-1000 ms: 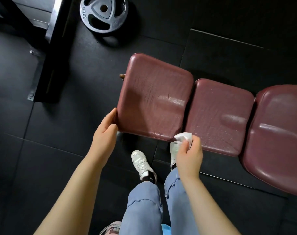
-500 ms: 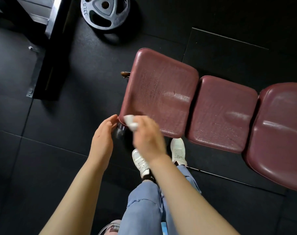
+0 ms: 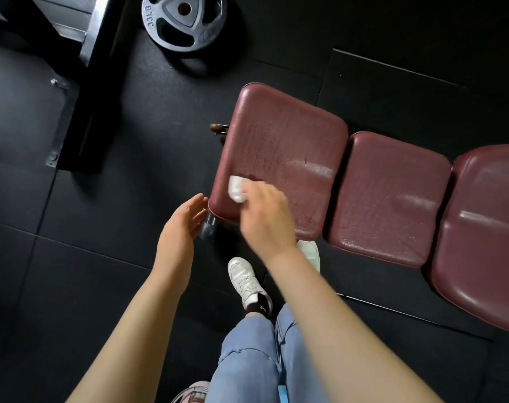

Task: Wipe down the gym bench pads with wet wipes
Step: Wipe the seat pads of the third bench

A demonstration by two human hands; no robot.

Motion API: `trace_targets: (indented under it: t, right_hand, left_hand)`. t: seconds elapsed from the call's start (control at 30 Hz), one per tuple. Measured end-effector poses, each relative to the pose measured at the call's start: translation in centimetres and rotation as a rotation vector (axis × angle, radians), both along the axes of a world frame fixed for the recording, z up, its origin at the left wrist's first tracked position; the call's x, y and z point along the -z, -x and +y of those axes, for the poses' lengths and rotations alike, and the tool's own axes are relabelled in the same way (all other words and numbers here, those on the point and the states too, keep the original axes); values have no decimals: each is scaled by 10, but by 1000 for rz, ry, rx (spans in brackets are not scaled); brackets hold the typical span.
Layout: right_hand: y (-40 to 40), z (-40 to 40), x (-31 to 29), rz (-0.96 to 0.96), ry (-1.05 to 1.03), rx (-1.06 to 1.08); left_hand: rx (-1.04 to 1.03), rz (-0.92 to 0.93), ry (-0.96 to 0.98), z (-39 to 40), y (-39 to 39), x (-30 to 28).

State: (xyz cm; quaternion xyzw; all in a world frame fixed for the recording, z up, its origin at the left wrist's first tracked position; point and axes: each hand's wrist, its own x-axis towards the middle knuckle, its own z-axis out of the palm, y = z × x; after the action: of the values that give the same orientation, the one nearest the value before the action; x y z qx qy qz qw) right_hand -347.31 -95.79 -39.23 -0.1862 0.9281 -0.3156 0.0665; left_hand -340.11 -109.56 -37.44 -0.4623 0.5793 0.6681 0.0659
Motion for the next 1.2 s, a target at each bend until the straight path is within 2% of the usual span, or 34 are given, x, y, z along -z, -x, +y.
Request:
trace_targets:
  t: [0.1,0.2,0.3,0.33,0.5,0.57,0.63,0.73,0.77,0.87,0.93,1.0,1.07,1.1,1.13,1.2]
  right_hand:
    - [-4,89,21,-177,-179,364]
    - [-10,111,34,-241,-319,505]
    - [-2,82,31,-252,-197,665]
    - [-1,68,27,-212,-131,606]
    - [-3,-19,0,-24,109,-73]
    - [16,-16,-3,15,107,-172]
    - [37,21,6,-33,6,-60]
    - [46,101,21,-214,-240,364]
    - [43,114,22,-265,-281,445]
    - [36,87,23,-327,-258,585]
    - [43,37,16,-228,-105,506]
    - [42,-17,-1,-130,109,184]
    - [35,-51,-12,-10,153,-173]
    - [37,-53,-13,30,131,-257]
    - [43,-45,-13,34,99,-245]
    - [56,-1,-2,-3,-14,-45]
  left_hand:
    - [66,-12,30,4,5,-1]
    - [78,-10,57,6,8,0]
    - [33,-21,39,5,10,4]
    - [19,-24,38,6,11,5]
    - [6,9,34,11,17,-1]
    - [-12,1,21,10,18,-4]
    - [-10,-6,16,10,18,-5]
    - [29,-16,49,12,19,-6]
    - [29,-17,61,11,19,-6]
    - [19,-24,71,10,22,-1]
    - [17,-16,79,12,22,1]
    - [-11,-4,88,13,21,3]
    - [-35,9,100,14,20,5]
    - [-39,6,98,13,20,5]
    - [-37,-4,87,13,20,4]
    - [-18,-29,58,12,21,2]
